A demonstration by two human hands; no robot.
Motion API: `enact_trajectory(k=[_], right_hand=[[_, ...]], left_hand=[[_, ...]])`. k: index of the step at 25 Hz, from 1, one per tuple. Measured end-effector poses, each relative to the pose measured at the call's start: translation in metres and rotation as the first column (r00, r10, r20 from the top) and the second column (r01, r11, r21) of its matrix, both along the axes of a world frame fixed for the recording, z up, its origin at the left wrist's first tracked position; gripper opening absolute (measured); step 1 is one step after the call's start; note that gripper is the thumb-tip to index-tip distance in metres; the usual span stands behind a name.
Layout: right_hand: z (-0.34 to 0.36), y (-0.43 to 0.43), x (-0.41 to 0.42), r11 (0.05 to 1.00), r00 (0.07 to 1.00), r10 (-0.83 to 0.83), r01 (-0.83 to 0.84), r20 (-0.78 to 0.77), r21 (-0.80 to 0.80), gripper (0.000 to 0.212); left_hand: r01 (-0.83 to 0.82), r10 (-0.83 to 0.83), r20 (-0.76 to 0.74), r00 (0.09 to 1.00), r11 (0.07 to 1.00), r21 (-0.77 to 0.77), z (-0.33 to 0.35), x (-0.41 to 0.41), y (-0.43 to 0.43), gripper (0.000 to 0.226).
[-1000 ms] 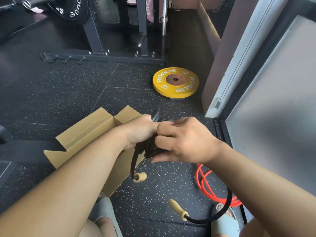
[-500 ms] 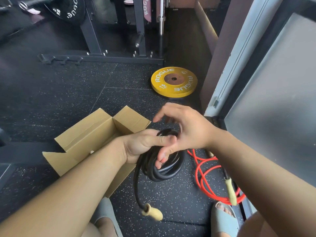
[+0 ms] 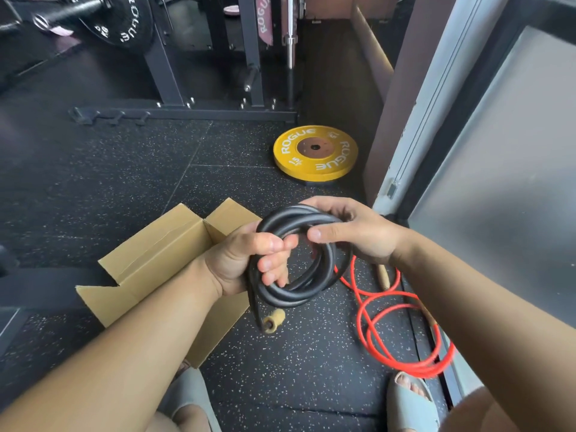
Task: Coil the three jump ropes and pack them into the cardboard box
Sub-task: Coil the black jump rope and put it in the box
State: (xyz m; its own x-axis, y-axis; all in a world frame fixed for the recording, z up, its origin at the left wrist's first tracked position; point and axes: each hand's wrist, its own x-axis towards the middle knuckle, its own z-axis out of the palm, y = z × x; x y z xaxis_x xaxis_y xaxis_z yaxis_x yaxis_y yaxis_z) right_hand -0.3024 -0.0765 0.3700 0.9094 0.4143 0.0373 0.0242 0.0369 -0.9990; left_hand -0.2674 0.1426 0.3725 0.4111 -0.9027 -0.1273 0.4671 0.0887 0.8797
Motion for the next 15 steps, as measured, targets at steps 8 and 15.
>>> enact_trajectory(k=[8, 15], right_hand=[[0.008, 0.011, 0.002, 0.985, 0.985, -0.145, 0.152, 0.091, -0.076, 0.019], [0.011, 0.016, 0.005, 0.924, 0.922, -0.357, 0.372, 0.148, -0.085, 0.043]], left_hand=[[-0.063, 0.053, 0.073, 0.996, 0.987, 0.145, 0.001, -0.008, -0.001, 0.038], [-0.186, 0.185, 0.013, 0.983, 0.982, 0.031, 0.004, -0.009, -0.006, 0.032]])
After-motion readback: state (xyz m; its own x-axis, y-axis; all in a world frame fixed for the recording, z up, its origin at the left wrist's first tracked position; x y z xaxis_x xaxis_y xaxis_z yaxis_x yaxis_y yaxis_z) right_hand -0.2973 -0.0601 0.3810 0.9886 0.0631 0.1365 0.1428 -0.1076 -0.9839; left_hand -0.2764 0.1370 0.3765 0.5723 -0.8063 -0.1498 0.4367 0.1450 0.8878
